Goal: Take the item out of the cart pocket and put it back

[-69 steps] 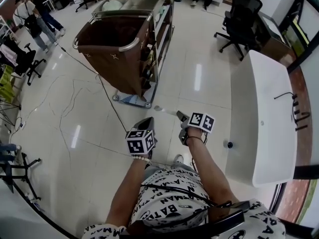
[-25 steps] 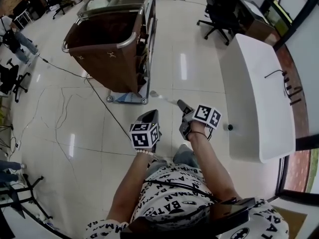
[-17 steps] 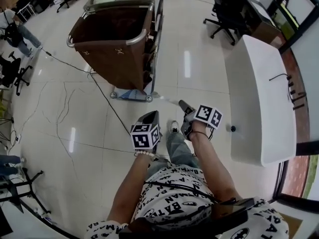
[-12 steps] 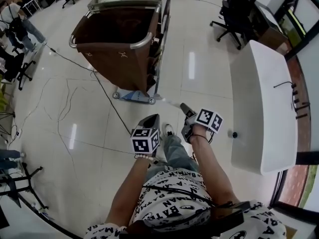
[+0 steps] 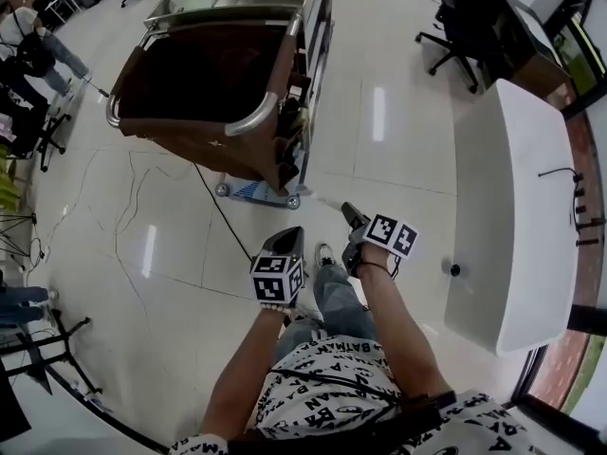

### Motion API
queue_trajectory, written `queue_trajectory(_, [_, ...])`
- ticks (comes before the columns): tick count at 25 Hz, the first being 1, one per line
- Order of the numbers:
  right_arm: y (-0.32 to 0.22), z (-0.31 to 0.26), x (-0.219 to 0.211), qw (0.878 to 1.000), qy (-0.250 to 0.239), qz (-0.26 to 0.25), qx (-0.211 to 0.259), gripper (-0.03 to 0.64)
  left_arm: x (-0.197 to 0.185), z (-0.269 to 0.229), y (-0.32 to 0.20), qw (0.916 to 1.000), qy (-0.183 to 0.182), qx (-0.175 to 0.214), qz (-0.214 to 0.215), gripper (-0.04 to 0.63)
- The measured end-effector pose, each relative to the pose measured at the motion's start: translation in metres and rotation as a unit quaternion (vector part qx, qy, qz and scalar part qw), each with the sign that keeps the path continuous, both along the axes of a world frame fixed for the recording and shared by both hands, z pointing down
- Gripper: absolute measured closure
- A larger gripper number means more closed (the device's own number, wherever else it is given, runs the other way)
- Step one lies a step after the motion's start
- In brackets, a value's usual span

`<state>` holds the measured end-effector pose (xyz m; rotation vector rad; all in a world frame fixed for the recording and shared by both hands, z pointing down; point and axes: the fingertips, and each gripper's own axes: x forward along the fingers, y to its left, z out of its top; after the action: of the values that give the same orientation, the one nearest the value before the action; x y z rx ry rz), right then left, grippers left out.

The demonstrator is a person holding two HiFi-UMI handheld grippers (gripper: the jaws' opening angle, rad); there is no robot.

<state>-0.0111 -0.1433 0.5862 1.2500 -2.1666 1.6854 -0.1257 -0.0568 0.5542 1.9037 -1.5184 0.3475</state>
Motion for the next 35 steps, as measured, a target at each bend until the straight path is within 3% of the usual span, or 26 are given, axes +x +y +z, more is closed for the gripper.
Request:
queue_trajectory(10, [-0.099,0.105,-0.024,0.999,0.007,-0.023,-0.044,0.492,-0.003,0.069,-0.08,0.9978,-0.041,-0.05,0.012,0.594])
queue_trajectory(21, [-0.135,0.194,-0.078,0.993,-0.009,-0.074,-0.094,0.492,-0.022,0.149,-0.129,0.9929,-0.063,-0.101,-0.002,0.594])
queue_trajectory(35, [-0.135,0.309,-0.136,0.971,0.095,-0.187,-0.11,0.492,-0.03,0.224,-0.14,0.9871,-0.064,-0.146,-0.017,0.594])
